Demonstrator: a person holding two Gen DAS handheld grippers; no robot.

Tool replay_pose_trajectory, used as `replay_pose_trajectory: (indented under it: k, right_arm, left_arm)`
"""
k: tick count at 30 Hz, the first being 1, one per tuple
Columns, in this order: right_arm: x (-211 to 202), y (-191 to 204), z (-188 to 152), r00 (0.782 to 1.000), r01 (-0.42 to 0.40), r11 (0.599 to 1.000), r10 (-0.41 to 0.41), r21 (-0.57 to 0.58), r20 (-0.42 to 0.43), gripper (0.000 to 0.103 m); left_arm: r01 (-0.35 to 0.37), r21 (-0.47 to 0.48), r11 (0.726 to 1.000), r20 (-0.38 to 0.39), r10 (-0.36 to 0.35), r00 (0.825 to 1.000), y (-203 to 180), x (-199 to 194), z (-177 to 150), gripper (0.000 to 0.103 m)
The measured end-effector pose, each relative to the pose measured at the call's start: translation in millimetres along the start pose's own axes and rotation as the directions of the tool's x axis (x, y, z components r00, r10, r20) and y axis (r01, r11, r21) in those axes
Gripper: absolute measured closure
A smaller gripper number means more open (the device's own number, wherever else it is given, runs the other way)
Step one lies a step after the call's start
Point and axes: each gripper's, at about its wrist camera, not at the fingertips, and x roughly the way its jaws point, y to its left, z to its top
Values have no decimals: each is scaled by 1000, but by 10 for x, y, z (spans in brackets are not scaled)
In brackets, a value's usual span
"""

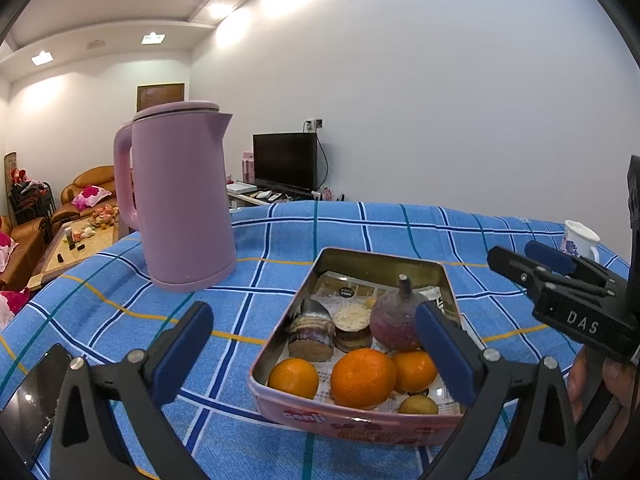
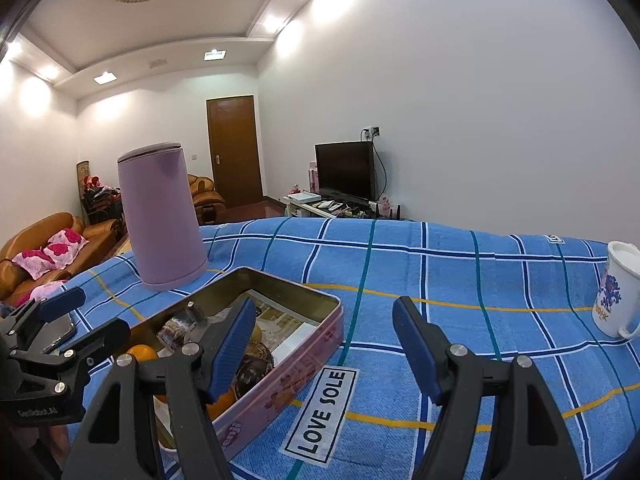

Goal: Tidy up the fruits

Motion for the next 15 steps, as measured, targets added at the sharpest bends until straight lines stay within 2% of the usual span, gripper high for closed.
replay_pose_trajectory:
  k: [15]
  right_arm:
    - [-69, -24, 12, 1000, 16, 1000, -16, 1, 23, 30]
  left_arm:
    - [3, 13, 1000, -7, -3, 1000, -24, -9, -9, 0]
